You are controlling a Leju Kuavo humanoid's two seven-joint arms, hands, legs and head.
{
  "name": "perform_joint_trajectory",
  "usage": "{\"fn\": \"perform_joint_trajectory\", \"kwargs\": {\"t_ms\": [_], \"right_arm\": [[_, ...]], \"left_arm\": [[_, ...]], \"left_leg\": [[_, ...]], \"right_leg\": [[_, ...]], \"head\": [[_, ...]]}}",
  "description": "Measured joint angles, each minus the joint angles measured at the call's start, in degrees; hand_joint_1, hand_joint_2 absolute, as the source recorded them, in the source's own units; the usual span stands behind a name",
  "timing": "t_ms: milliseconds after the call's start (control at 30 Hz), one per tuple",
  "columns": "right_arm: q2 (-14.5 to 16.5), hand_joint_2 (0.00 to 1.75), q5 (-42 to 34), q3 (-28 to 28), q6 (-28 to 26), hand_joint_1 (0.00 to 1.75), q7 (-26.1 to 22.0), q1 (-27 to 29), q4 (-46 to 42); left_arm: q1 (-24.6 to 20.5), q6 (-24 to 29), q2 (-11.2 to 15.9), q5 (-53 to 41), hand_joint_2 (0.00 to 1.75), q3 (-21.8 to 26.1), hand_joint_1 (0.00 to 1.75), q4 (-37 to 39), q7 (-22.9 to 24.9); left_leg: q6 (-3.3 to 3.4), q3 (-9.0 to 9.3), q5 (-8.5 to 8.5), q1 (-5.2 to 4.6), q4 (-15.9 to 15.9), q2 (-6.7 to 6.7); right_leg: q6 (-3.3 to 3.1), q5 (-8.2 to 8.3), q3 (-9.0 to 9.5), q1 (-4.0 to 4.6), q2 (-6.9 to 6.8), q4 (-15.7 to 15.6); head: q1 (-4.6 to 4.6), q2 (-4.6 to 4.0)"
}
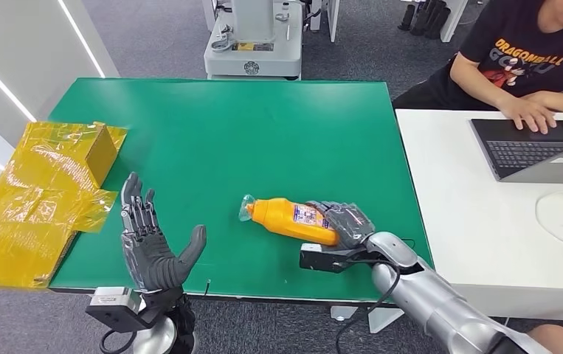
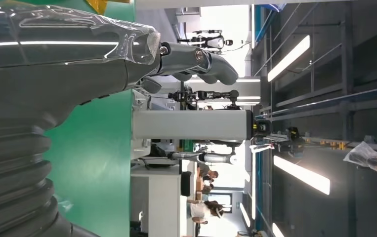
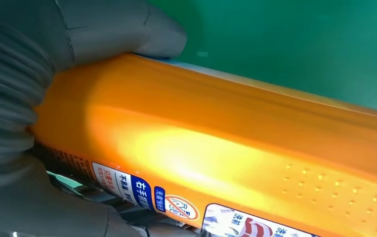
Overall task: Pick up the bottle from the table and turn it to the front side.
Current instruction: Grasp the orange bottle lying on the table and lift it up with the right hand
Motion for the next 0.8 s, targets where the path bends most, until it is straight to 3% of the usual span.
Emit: {"fn": "perform_joint_trajectory", "kwargs": {"t_ms": [133, 267, 500, 800], "right_arm": [[1.56, 1.75, -4.26, -5.25, -8.24, 1.75, -4.65, 2.4, -2.98], [2.3, 1.75, -4.93, -8.59, -9.01, 1.75, -7.69, 3.77, -5.28], [5.2, 1.75, -8.63, -12.61, -13.85, 1.75, -17.06, 6.38, -9.05], [9.21, 1.75, -8.45, -13.0, -15.14, 1.75, -18.49, 9.47, -11.48]], "left_arm": [[0.04, -2.46, -0.01, 1.09, 1.75, -0.01, 0.0, 0.91, 0.0], [-0.38, -3.94, -0.03, -0.11, 1.75, -0.11, 0.0, 3.48, 0.01], [-3.49, -12.68, -0.74, 2.4, 1.75, -0.89, 0.0, 12.24, 2.29], [-6.0, -17.19, -1.36, 3.18, 1.75, -2.89, 0.0, 16.87, 3.68]], "left_leg": [[0.0, -0.1, 0.0, -0.01, 0.0, -0.07], [0.02, -0.14, -0.02, -0.02, 0.0, -0.06], [0.02, -0.14, -0.02, -0.02, 0.0, -0.05], [0.02, -0.15, -0.02, -0.01, -0.01, -0.04]], "right_leg": [[0.02, -0.03, -0.07, 0.0, -0.04, 0.0], [0.03, -0.04, -0.11, -0.02, -0.02, -0.03], [0.03, -0.04, -0.13, -0.02, -0.02, -0.02], [0.0, -0.06, -0.15, -0.01, -0.01, -0.01]], "head": [[-0.01, 0.0], [0.01, 0.0], [0.0, 0.0], [-0.01, 0.0]]}}
